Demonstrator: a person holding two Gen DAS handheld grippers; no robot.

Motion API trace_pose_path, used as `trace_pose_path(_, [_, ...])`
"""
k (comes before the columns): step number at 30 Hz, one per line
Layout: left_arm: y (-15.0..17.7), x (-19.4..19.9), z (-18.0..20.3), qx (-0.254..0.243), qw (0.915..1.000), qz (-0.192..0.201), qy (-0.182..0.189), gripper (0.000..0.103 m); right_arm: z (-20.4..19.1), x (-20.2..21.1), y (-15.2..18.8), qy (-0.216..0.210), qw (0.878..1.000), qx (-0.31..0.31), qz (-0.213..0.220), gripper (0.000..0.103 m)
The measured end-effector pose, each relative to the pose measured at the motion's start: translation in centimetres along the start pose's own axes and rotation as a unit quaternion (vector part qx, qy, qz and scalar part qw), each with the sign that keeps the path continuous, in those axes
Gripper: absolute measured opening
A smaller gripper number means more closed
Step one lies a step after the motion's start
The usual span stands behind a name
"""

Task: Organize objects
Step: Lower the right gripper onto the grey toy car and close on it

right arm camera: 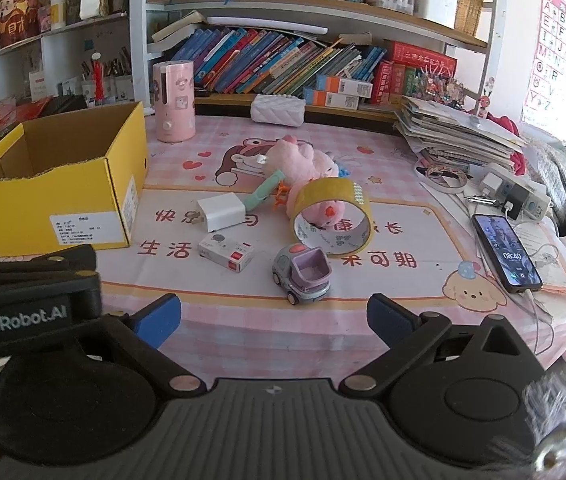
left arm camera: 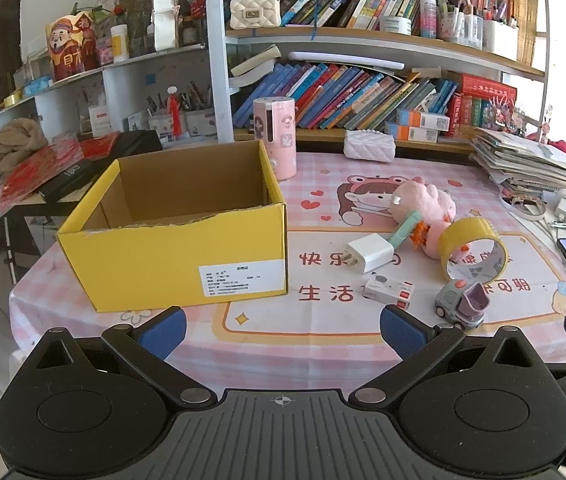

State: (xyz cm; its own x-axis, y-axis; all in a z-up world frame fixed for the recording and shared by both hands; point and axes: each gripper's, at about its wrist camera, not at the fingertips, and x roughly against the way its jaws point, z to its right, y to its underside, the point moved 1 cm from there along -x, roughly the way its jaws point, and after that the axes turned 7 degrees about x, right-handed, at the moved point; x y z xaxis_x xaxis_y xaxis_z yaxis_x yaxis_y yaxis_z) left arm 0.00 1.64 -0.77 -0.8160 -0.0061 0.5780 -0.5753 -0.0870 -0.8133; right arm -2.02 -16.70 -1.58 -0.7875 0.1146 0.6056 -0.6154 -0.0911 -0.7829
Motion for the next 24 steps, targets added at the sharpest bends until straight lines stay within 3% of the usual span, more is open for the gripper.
trace_pose_path(13, [-0.1,-0.8,1.4,0.022,0.9997,0.003,0.006,0.103,2.9,-0.7,0.7,0.022,1.0,-0.005,-0.005,0.097])
trace_pose_path(20, [-0.4,-2.9,2.9,0.04,0.999,-0.007,-0.02,0.102,5.2,-3.2,0.2,0.008,1.0,-0.007,-0.016,0.097])
trace_pose_path(22, [-0.6,-3.4,3.2,0.05,0.9982,-0.007,-0.033,0.102,5.9,-4.0,-0.1,-0.025,1.0,-0.007,-0.018,0.093])
trace_pose_path(24, [-0.8,-3.8,3.3,0.057,0.9973,-0.006,-0.046,0.102,6.2,-5.1,-0.6,-0.043,0.999,-0.001,-0.022,0.076])
